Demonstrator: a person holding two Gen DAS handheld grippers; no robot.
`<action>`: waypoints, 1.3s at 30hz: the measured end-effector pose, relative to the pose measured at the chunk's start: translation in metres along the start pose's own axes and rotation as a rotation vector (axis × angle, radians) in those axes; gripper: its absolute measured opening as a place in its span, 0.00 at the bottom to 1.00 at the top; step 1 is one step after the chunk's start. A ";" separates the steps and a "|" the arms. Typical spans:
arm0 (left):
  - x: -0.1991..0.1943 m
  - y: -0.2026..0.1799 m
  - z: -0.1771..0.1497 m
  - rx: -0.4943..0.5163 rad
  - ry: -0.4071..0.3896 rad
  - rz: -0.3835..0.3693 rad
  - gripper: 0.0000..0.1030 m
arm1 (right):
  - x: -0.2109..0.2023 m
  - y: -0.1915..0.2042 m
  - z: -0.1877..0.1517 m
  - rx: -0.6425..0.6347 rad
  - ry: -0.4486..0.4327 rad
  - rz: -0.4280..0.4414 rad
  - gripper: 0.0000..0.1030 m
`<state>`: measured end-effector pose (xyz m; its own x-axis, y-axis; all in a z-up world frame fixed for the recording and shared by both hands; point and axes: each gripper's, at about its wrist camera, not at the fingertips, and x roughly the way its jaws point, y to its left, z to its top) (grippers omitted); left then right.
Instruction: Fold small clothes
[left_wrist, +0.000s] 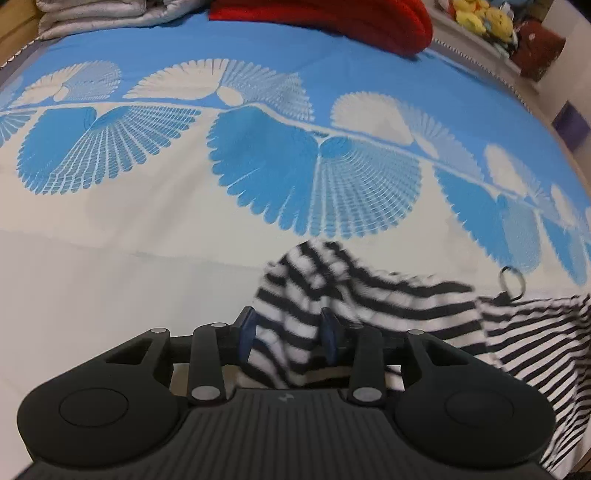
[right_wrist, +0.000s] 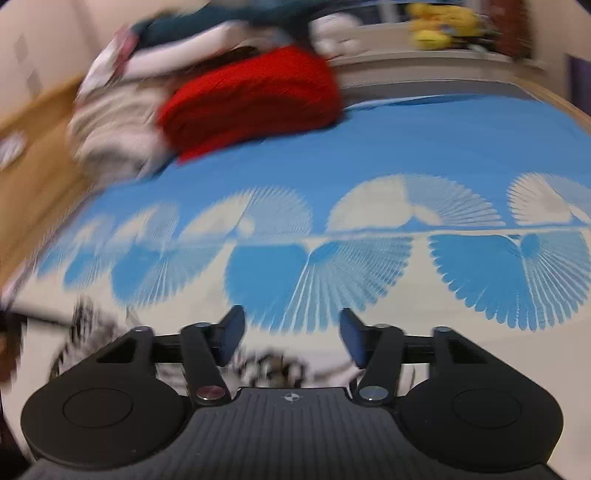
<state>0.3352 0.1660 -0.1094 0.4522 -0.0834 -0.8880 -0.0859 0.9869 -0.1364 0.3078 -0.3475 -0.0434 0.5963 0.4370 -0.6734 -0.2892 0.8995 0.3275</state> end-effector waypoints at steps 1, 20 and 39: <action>0.002 0.003 0.000 -0.007 0.002 -0.002 0.40 | 0.006 0.003 -0.006 -0.058 0.050 -0.016 0.62; 0.005 -0.021 0.005 0.030 -0.103 0.037 0.20 | 0.089 -0.010 -0.020 0.073 0.154 -0.369 0.32; -0.086 0.060 -0.106 -0.302 0.111 -0.079 0.32 | -0.076 -0.049 -0.127 0.613 0.218 -0.192 0.53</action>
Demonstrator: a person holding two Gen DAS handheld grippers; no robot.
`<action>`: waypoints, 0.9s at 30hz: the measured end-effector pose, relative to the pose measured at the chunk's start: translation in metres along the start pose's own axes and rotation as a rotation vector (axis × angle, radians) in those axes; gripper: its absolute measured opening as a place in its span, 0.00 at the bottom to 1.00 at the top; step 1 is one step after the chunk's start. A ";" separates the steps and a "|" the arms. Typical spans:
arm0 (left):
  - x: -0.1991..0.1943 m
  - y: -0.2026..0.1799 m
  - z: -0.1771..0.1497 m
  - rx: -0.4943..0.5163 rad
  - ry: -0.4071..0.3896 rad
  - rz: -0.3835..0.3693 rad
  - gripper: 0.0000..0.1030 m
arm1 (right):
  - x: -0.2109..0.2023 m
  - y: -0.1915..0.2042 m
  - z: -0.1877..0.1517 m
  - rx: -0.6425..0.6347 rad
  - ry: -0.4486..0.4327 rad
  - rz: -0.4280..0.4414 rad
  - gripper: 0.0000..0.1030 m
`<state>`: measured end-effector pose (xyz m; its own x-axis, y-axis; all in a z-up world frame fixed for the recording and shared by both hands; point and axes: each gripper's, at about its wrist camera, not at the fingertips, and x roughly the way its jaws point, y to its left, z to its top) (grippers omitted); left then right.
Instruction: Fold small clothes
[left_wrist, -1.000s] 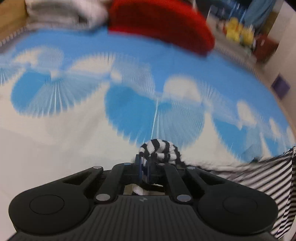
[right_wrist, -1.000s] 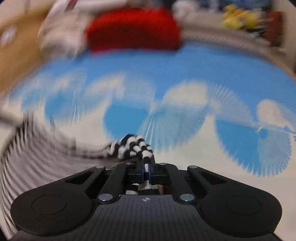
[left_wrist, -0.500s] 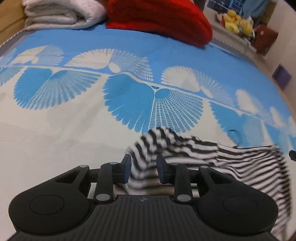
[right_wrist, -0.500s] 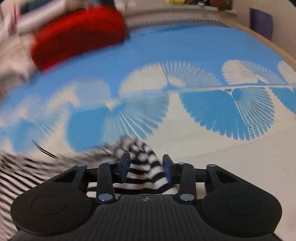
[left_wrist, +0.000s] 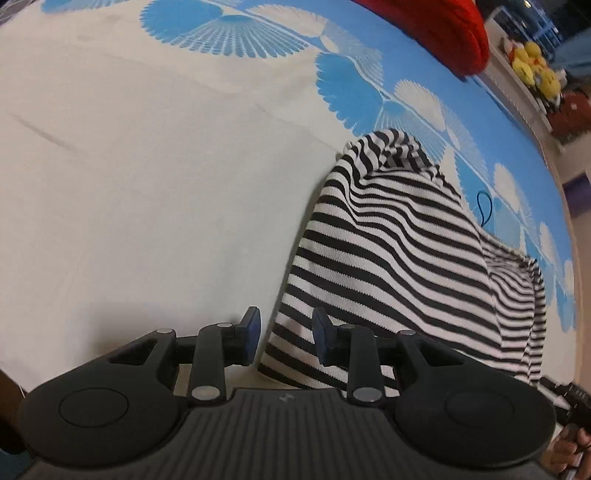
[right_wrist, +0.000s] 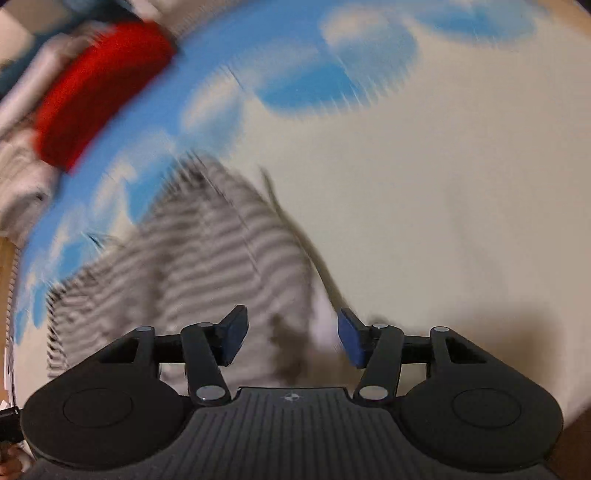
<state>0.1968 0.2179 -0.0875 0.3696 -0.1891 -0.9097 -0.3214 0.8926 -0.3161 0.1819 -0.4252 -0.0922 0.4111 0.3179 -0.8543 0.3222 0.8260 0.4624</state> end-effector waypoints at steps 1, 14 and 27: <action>0.004 -0.001 0.000 0.014 0.017 0.002 0.35 | 0.000 0.001 -0.004 0.005 -0.014 0.014 0.53; 0.016 -0.010 -0.014 0.137 0.055 0.011 0.00 | 0.017 0.004 -0.017 -0.117 0.016 -0.005 0.12; -0.002 0.011 -0.027 0.101 0.042 0.219 0.02 | 0.012 -0.003 -0.020 -0.134 0.033 -0.089 0.10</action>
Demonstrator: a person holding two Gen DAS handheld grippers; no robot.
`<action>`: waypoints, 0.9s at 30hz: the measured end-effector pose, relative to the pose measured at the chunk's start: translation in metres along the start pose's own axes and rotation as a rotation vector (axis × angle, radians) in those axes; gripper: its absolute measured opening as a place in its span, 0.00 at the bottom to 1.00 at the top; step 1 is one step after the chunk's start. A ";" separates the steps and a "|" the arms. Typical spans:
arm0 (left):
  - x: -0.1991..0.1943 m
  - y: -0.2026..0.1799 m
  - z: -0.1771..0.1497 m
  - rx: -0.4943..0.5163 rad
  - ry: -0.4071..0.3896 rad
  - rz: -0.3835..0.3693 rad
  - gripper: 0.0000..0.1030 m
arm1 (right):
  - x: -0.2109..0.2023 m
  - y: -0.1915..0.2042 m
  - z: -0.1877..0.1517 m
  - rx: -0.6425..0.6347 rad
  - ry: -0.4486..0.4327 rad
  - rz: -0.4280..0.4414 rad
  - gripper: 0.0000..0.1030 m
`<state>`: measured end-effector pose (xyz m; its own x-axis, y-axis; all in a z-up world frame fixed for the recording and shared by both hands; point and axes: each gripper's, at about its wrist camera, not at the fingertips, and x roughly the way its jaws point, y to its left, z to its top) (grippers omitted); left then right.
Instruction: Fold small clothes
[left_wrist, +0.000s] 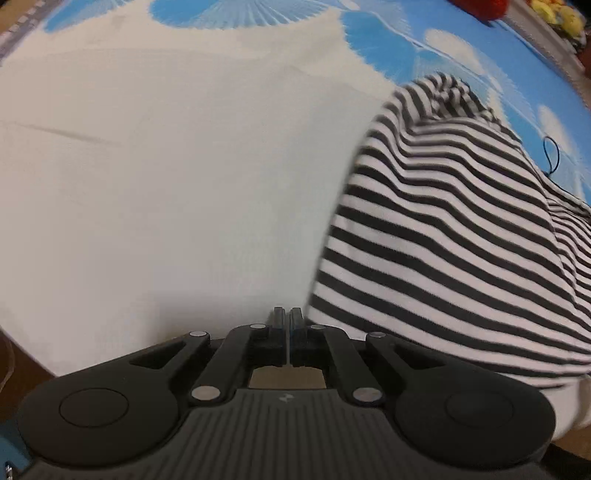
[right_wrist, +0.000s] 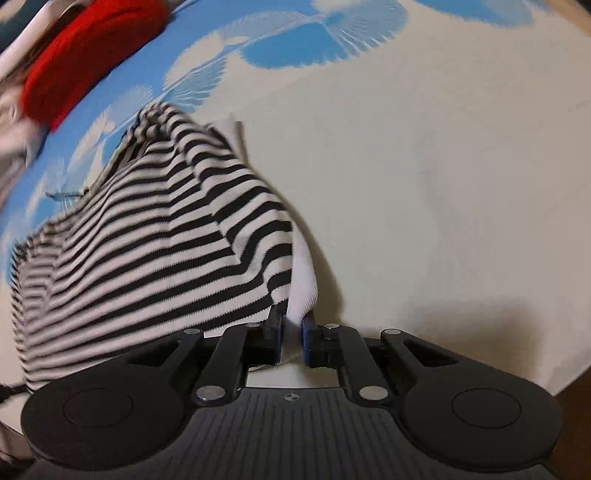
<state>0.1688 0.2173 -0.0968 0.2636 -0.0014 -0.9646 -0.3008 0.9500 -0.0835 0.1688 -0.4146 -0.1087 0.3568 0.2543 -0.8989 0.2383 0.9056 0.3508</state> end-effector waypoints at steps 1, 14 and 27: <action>-0.009 -0.002 0.002 -0.003 -0.045 -0.032 0.04 | -0.001 0.004 0.000 -0.015 -0.005 -0.012 0.11; -0.001 -0.118 0.008 0.253 -0.112 -0.232 0.30 | 0.016 0.036 -0.007 -0.228 0.040 -0.054 0.37; -0.020 -0.182 0.007 0.250 -0.309 -0.306 0.37 | -0.023 0.082 0.001 -0.322 -0.225 0.135 0.39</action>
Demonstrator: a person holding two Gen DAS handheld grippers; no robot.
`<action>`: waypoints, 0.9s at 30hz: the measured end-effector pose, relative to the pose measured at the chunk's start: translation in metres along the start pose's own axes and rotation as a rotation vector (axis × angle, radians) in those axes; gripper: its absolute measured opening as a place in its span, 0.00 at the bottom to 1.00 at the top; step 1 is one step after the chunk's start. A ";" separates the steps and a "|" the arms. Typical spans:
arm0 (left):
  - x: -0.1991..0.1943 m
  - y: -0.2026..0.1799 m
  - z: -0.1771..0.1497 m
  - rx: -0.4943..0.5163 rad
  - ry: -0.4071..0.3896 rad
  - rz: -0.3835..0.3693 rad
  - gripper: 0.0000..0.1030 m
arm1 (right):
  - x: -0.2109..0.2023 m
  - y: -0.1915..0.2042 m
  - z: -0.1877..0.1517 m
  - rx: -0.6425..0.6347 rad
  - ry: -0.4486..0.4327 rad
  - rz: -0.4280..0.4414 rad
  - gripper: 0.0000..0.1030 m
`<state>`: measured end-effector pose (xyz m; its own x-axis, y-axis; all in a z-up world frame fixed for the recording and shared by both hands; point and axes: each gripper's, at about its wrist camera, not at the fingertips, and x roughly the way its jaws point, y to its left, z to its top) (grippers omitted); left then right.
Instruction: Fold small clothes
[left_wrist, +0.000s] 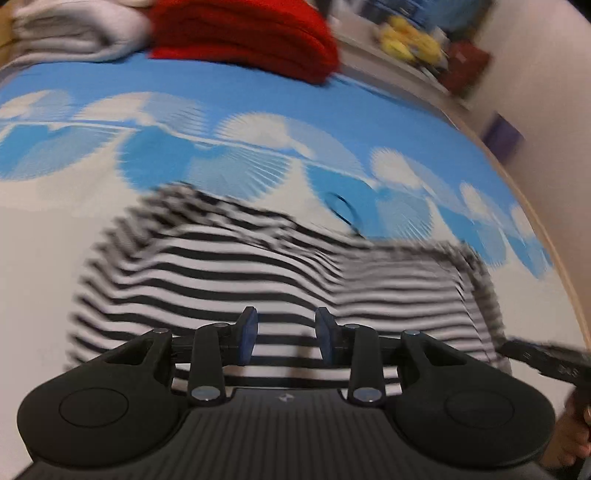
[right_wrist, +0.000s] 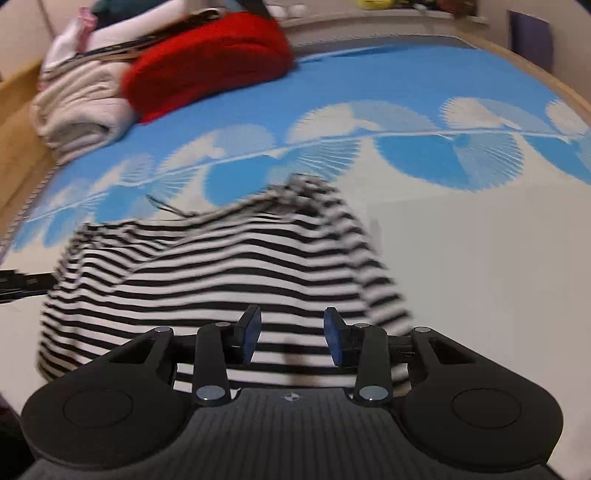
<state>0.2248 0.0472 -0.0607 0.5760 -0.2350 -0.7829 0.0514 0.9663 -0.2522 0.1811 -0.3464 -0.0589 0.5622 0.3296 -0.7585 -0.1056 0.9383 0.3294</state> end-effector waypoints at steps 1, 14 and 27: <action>0.008 -0.009 -0.001 0.024 0.020 0.001 0.37 | 0.004 0.006 0.001 -0.016 0.011 0.019 0.39; 0.039 0.024 0.009 -0.149 0.006 0.231 0.36 | 0.046 0.035 -0.011 -0.163 0.207 -0.083 0.43; -0.049 0.049 -0.017 0.034 -0.100 0.293 0.36 | -0.013 0.005 -0.005 -0.041 0.038 -0.162 0.46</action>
<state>0.1857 0.1037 -0.0443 0.6476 0.0636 -0.7593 -0.1022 0.9948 -0.0038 0.1693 -0.3454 -0.0504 0.5433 0.1766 -0.8208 -0.0500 0.9827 0.1783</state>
